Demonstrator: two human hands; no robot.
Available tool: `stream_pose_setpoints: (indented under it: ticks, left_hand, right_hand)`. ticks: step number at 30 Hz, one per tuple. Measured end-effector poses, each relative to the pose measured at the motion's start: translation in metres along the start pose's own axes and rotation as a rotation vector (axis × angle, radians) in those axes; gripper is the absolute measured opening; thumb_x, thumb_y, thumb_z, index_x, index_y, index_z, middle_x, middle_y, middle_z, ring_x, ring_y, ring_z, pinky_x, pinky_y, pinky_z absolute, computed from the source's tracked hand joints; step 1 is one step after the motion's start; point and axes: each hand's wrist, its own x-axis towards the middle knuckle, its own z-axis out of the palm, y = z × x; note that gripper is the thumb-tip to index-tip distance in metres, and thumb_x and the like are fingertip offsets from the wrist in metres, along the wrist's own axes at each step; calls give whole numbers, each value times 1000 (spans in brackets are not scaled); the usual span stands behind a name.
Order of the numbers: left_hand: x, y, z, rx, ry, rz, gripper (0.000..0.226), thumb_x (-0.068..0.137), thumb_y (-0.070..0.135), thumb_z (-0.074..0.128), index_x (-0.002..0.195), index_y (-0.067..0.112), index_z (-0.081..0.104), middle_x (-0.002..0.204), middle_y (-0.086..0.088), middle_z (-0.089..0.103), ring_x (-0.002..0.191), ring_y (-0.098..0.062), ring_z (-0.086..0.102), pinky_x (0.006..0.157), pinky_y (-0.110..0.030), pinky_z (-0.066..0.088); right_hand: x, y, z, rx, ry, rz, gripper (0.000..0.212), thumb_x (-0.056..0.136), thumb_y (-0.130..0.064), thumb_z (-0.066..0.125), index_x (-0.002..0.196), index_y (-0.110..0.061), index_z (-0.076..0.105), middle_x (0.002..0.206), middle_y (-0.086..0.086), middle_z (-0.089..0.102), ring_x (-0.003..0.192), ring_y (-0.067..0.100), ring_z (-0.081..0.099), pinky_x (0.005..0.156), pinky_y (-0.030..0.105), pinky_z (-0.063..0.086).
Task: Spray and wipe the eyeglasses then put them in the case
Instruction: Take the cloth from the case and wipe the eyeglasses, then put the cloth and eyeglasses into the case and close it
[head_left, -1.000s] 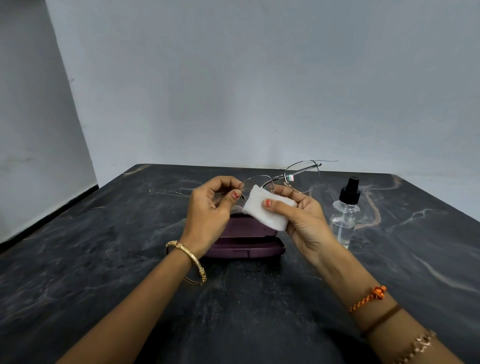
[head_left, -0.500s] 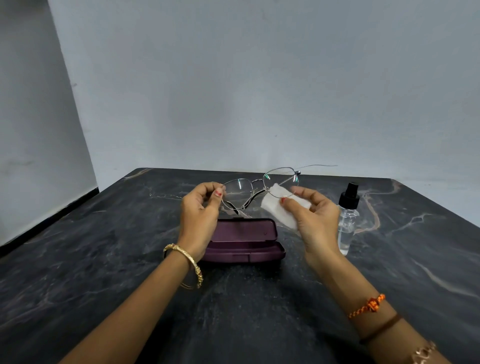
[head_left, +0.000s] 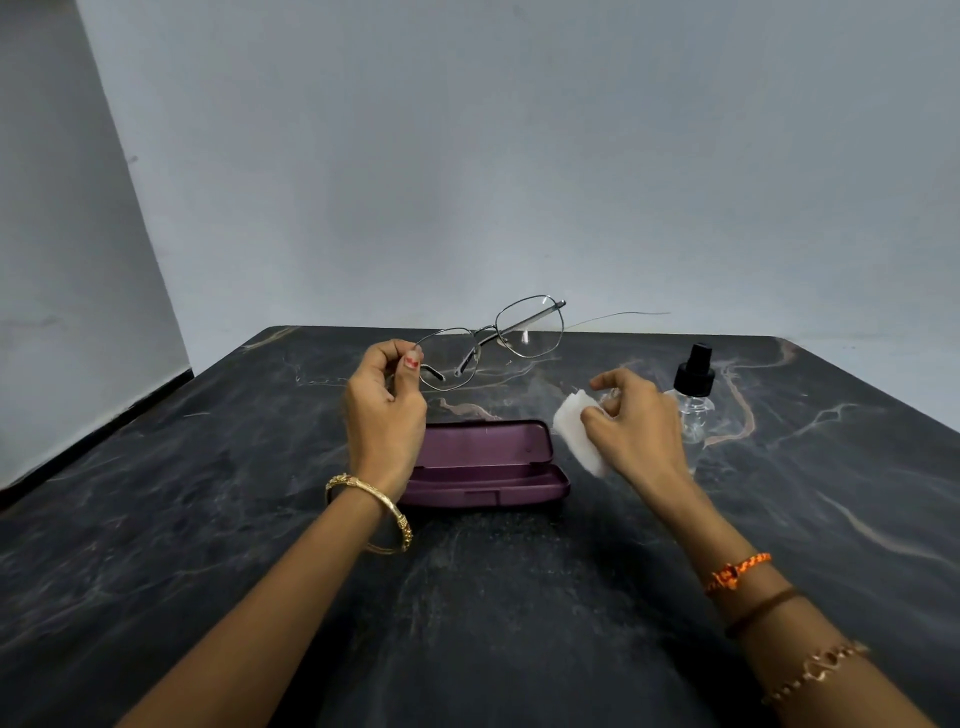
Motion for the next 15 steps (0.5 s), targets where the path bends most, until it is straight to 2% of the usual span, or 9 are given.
stream_pose_setpoints:
  ticks: [3, 7, 11, 15]
  left_hand:
    - [0, 0, 1, 27, 15, 6, 8, 88, 11, 49, 86, 13, 57, 73, 11, 56, 65, 4, 53, 58, -1, 42]
    - [-3, 1, 1, 69, 9, 17, 10, 88, 11, 49, 84, 17, 55, 73, 11, 55, 65, -1, 50, 56, -1, 41]
    - [-3, 1, 1, 84, 1, 20, 10, 88, 10, 49, 83, 17, 54, 73, 12, 55, 60, 3, 50, 54, -1, 40]
    - [-3, 1, 1, 80, -8, 26, 9, 88, 9, 50, 84, 15, 55, 72, 11, 54, 54, 12, 47, 52, -2, 39]
  right_hand:
    - [2, 4, 1, -52, -19, 13, 36, 77, -3, 50, 112, -2, 57, 94, 22, 68, 83, 30, 58, 66, 26, 36]
    - [3, 10, 4, -129, -95, 53, 42, 78, 3, 49, 120, -1, 51, 108, 23, 64, 97, 32, 56, 70, 28, 39]
    - [4, 13, 5, -194, -167, 96, 47, 78, 5, 47, 124, -4, 47, 111, 24, 61, 104, 36, 54, 80, 38, 45]
    - [-1, 14, 8, -390, -176, 49, 45, 78, 7, 44, 121, -3, 44, 113, 26, 56, 106, 41, 51, 72, 38, 39]
